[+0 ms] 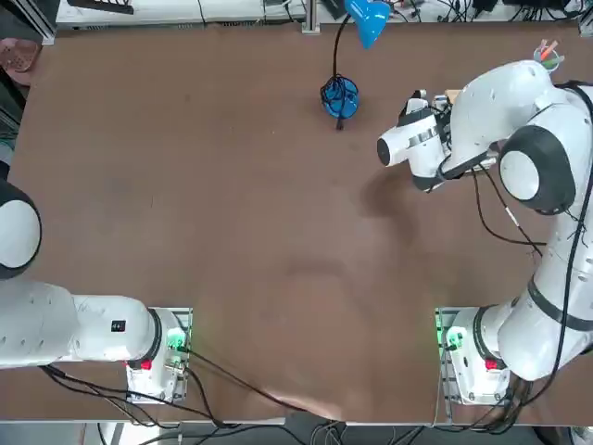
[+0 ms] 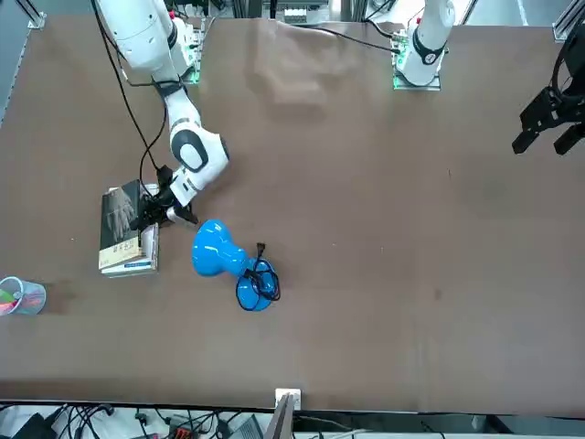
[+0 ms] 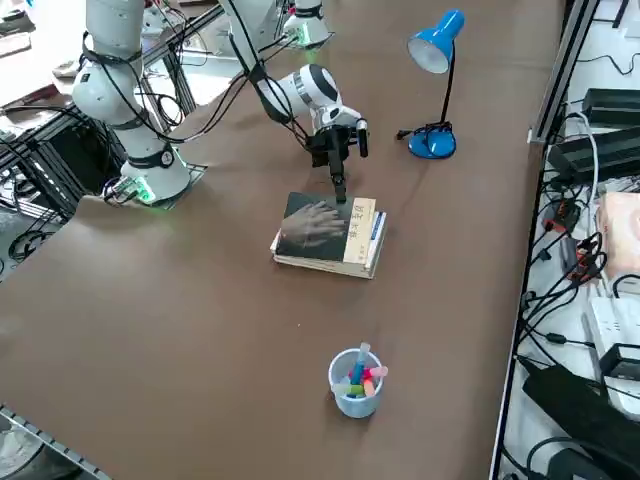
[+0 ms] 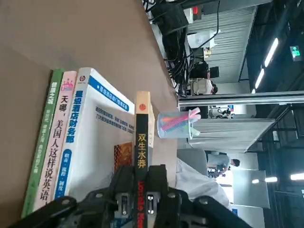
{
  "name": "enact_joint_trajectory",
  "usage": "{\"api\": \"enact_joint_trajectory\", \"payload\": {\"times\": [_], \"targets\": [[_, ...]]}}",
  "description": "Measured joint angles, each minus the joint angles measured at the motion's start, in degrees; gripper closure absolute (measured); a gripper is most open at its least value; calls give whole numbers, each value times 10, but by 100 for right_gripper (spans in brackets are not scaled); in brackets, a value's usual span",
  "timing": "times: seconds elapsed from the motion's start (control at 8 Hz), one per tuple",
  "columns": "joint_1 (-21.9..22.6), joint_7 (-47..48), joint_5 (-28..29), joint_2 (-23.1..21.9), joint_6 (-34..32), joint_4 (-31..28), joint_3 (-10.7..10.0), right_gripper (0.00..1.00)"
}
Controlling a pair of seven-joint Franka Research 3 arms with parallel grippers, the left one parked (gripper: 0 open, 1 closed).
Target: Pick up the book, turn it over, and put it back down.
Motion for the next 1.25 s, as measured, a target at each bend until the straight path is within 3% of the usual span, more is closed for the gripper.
{"api": "enact_joint_trajectory", "payload": {"times": [0.12, 0.38, 0.62, 0.75, 1.25], "targets": [[0, 2, 0, 1, 0, 0, 0, 88], [0, 4, 0, 2, -2, 4, 0, 53], [0, 4, 0, 2, -3, 8, 0, 11], [0, 4, 0, 2, -4, 9, 0, 0], [-5, 10, 0, -7, 1, 12, -4, 0]]}}
